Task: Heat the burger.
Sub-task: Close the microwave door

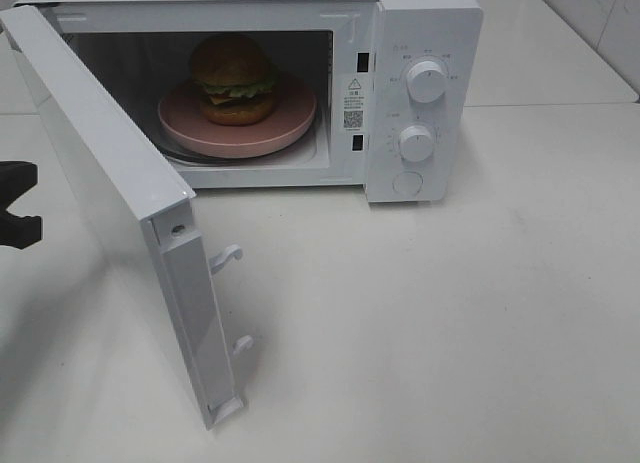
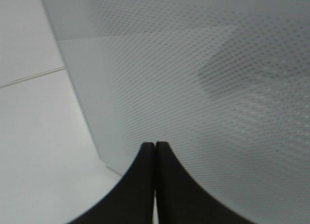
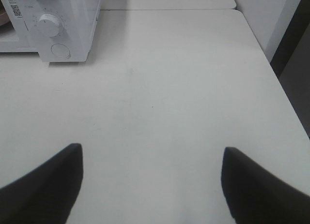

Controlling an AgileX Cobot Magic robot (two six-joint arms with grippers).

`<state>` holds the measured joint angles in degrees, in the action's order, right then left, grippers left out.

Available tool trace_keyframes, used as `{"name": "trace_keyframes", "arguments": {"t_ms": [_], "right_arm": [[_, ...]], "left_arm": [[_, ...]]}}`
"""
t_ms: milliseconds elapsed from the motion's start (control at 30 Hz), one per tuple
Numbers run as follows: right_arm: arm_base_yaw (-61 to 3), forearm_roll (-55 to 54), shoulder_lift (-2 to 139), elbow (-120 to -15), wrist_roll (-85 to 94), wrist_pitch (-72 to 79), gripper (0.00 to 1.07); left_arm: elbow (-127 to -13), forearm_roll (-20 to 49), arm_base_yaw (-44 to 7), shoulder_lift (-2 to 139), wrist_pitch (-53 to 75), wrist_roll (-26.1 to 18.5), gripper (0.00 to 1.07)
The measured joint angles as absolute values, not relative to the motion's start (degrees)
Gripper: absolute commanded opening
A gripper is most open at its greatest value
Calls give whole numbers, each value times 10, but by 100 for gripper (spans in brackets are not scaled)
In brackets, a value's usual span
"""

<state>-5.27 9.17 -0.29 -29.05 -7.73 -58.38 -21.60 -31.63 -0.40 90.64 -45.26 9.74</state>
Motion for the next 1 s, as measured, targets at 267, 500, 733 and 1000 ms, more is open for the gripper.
{"name": "trace_keyframes", "arguments": {"t_ms": [267,500,733,1000], "right_arm": [[-53,92,-3,-290,-77,-584,76],[-53,92,-3,-290,-77,-584,76],[-53,92,-3,-290,-77,-584,76],[-53,92,-3,-290,-77,-584,76]], "left_arm": [[-227,-278,-68,943,-456,86,0],[-234,-266,-104,959,-469,83,0],[-266,-254,-128,962,-459,83,0],[-304,-238,-158,978,-441,83,0]]}}
